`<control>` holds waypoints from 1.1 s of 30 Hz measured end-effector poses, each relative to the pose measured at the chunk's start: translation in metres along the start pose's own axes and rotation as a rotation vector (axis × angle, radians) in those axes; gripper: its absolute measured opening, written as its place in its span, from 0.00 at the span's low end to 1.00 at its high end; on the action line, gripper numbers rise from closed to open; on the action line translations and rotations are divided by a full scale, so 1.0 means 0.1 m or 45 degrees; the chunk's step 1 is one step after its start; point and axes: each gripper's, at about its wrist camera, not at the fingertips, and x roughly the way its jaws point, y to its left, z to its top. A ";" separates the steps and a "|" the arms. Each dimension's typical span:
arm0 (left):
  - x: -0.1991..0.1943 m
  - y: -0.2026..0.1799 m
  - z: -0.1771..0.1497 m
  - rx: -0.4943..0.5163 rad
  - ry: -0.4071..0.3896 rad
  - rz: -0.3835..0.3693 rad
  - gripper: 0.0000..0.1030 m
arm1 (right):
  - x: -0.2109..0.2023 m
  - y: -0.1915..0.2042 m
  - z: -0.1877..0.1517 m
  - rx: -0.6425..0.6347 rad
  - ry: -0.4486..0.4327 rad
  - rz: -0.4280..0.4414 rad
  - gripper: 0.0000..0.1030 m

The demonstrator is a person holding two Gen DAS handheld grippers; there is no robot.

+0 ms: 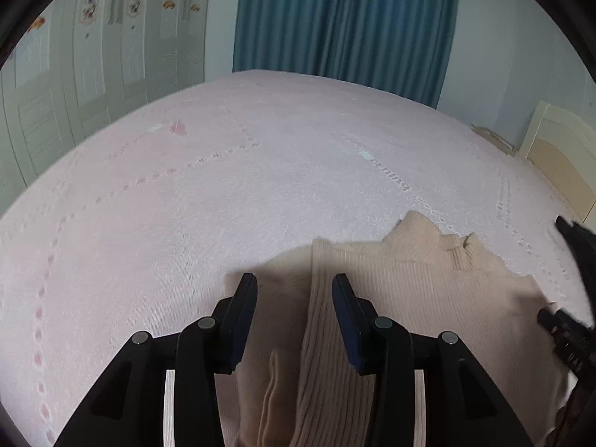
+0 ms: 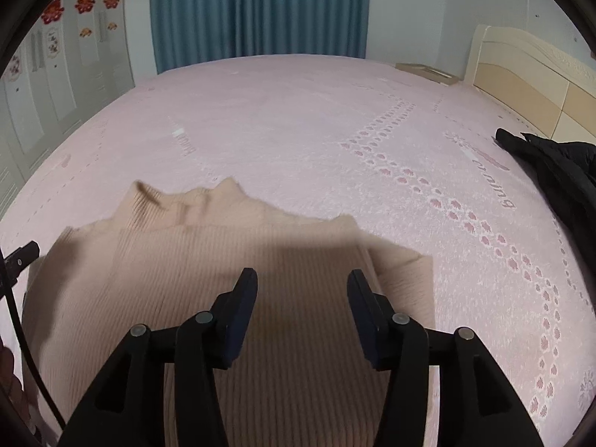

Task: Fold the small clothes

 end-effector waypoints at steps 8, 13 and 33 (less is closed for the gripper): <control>-0.29 0.30 -0.33 -0.014 0.073 -0.035 0.39 | -0.19 -0.02 -0.33 -0.001 0.076 0.035 0.48; -0.50 0.46 -0.51 -0.014 0.097 -0.083 0.39 | -0.44 0.05 -0.39 -0.015 0.070 0.019 0.48; -0.81 0.86 -0.87 -0.098 0.236 -0.239 0.39 | -0.82 0.52 -0.63 0.005 0.080 0.026 0.48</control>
